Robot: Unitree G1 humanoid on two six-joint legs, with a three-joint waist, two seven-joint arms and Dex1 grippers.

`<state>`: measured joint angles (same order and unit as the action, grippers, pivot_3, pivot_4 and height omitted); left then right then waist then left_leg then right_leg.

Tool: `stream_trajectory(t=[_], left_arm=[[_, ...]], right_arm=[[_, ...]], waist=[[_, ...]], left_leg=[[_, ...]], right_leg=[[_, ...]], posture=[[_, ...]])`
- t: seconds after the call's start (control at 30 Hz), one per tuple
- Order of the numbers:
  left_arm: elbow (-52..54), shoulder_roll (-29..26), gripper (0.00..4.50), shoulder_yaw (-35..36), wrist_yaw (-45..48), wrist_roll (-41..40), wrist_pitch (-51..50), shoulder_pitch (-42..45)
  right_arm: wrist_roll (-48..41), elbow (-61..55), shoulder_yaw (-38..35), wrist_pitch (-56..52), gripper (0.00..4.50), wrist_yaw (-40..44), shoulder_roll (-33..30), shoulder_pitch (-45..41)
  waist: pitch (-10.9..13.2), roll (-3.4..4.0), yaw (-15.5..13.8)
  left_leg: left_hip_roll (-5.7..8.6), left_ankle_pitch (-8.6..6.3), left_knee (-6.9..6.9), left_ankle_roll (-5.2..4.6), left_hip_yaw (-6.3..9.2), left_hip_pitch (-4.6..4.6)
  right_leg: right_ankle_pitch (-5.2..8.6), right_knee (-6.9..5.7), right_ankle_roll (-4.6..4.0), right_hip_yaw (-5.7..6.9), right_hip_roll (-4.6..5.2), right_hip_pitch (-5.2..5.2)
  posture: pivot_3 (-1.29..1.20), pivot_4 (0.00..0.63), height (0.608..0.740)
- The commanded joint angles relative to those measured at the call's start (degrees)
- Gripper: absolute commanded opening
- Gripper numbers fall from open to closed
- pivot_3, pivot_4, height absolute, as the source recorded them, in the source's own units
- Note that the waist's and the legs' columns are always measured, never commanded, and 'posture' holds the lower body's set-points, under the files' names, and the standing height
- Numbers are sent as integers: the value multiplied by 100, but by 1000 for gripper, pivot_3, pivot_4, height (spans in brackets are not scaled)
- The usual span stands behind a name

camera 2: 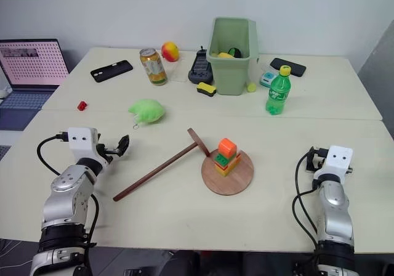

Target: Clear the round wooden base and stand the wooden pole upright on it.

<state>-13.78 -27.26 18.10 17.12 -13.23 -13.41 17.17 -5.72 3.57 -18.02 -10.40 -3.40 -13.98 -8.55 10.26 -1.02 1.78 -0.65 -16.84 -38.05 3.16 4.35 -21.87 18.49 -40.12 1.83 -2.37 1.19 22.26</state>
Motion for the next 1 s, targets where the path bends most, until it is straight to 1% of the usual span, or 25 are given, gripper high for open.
stream_trajectory(t=[0.03, 0.13, 0.23, 0.37, 0.43, 0.5, 0.57, 0.6, 0.7, 0.8, 0.87, 0.93, 1.0], left_arm=[[212, -150, 4500, 91, 53, -25, -2, 29], [272, -128, 4500, 156, 98, -120, 4, 7], [351, -242, 4500, 141, 191, -96, -35, -47], [645, -465, 4500, 157, 468, -213, -202, -114], [963, -634, 4500, 110, 747, -338, -358, -191], [1457, -858, 4500, 36, 1284, -628, -552, -362], [2331, -1281, 4500, -14, 2192, -1267, -937, -637], [2667, -1446, 4500, -11, 2478, -1534, -1145, -718], [3406, -1763, 4500, -9, 2847, -2094, -1656, -837], [4225, -1866, 4500, -23, 3005, -2745, -2072, -925], [4739, -1851, 4500, -111, 3004, -3146, -2283, -959], [5083, -1839, 4500, -217, 3049, -3332, -2357, -1011], [5267, -1814, 4500, -276, 3064, -3440, -2373, -1075]], right_arm=[[28, -215, -39, 26, 4393, 16, -72, 31], [33, -241, -8, 6, 4393, 84, -116, 39], [20, -353, 37, -62, 4393, 261, -234, 81], [-118, -726, 147, -348, 4393, 668, -456, 162], [-374, -1090, 195, -664, 4393, 1047, -577, 246], [-867, -1494, 267, -1028, 4393, 1705, -773, 346], [-2047, -2260, 280, -1846, 4393, 2731, -1190, 391], [-2445, -2529, 274, -2172, 4393, 3066, -1398, 384], [-3140, -2982, 276, -2772, 4393, 3730, -1989, 391], [-3919, -3343, 239, -3366, 4393, 4079, -2366, 295], [-3977, -3516, 459, -3465, 4393, 4260, -2578, 187], [-4013, -3598, 659, -3538, 4393, 4223, -2556, 13], [-3968, -3577, 840, -3567, 4393, 3933, -2334, -203]], waist=[[0, 0, 0], [0, 0, 0], [0, 0, 0], [0, 0, 4], [0, 0, 4], [0, 1, 6], [2, 2, 6], [3, 4, 7], [2, 4, 4], [3, 4, -4], [3, 3, -4], [3, 2, -3], [3, 2, 3]], left_leg=[[0, 0, 0, 0, 0, 0], [0, 0, 0, 0, 0, 0], [0, 0, 0, 0, -1, 0], [-2, 0, 0, 0, 0, 0], [-2, 0, 0, 0, 0, 0], [-2, 0, 0, -1, 1, 1], [-3, -1, 1, -1, 2, -1], [-4, -1, 2, -1, 2, -5], [-5, -1, 0, -2, 13, -4], [-3, -2, -2, -3, 21, 12], [-3, -2, -2, -4, 22, 11], [-2, -2, -4, -4, 22, 10], [-3, -2, -4, -4, 23, 10]], right_leg=[[0, 0, 0, 0, 0, 0], [0, 0, 0, 0, 0, 0], [0, 0, 0, 0, 0, 0], [0, 0, 0, -1, -1, 0], [0, -1, 0, -1, -1, 1], [0, 0, 0, 0, -1, -1], [0, 3, 0, -2, -1, -1], [0, 5, 0, -2, -1, 2], [0, 10, 0, -3, -1, -9], [1, 15, 0, -1, -1, -30], [1, 16, 0, -2, -2, -31], [1, 15, 0, -1, -4, -31], [1, 16, 0, -1, -5, -31]], posture=[[0, 150, 740], [0, 150, 740], [0, 150, 740], [0, 150, 740], [0, 150, 740], [0, 150, 740], [0, 150, 740], [0, 150, 740], [0, 150, 740], [0, 150, 740], [0, 150, 740], [0, 150, 740], [0, 150, 740]])
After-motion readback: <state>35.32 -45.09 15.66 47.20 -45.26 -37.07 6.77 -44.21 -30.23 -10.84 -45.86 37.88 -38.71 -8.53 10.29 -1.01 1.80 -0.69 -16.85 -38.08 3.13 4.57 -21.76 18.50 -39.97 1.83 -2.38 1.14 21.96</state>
